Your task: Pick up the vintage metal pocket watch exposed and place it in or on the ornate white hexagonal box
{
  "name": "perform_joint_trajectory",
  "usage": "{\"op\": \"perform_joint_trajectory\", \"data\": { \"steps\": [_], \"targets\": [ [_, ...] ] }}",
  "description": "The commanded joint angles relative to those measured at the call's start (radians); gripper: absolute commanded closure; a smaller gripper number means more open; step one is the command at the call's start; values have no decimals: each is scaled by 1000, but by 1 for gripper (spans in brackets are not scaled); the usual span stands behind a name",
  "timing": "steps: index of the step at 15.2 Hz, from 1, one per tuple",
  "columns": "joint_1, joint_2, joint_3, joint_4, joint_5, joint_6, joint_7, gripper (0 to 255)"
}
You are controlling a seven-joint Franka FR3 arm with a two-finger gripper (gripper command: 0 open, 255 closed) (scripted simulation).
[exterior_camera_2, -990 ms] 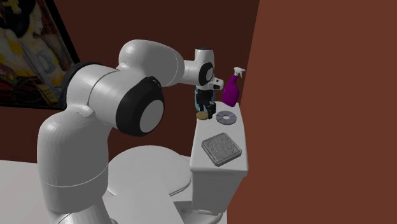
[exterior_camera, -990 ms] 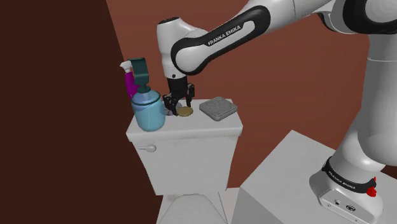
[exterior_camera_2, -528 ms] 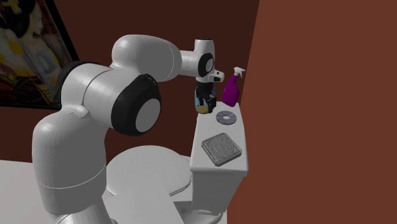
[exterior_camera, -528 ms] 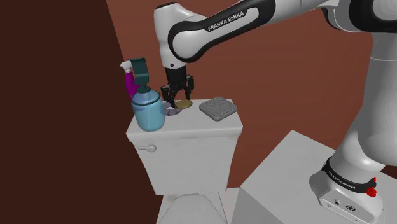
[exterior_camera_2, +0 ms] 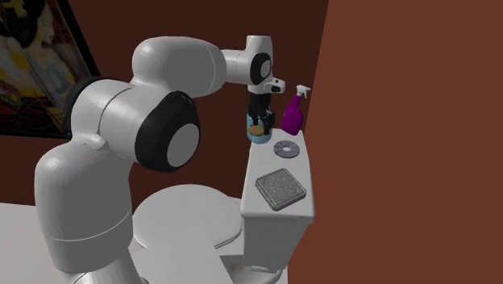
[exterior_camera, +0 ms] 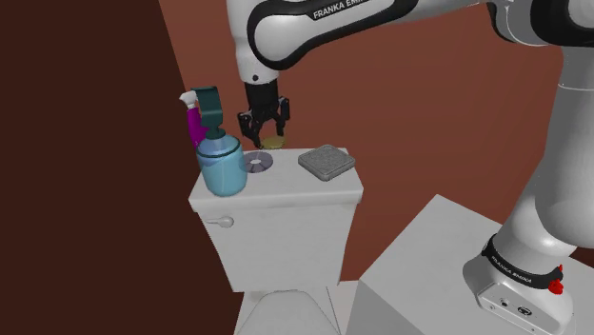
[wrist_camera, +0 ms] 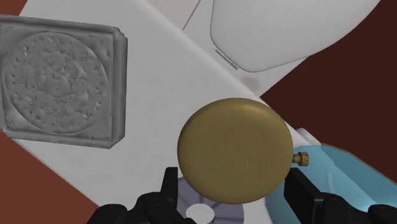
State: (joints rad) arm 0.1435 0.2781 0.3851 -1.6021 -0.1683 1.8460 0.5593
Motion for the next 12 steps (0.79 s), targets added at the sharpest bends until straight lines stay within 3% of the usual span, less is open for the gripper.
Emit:
{"op": "perform_joint_trajectory", "data": {
  "steps": [1, 4, 12],
  "targets": [
    [0, -3, 1, 24, 2, -27, -4, 255],
    [2, -5, 2, 56, 4, -61, -7, 255],
    [-129, -187, -59, -167, 76, 7, -197, 255]
  ]
}}
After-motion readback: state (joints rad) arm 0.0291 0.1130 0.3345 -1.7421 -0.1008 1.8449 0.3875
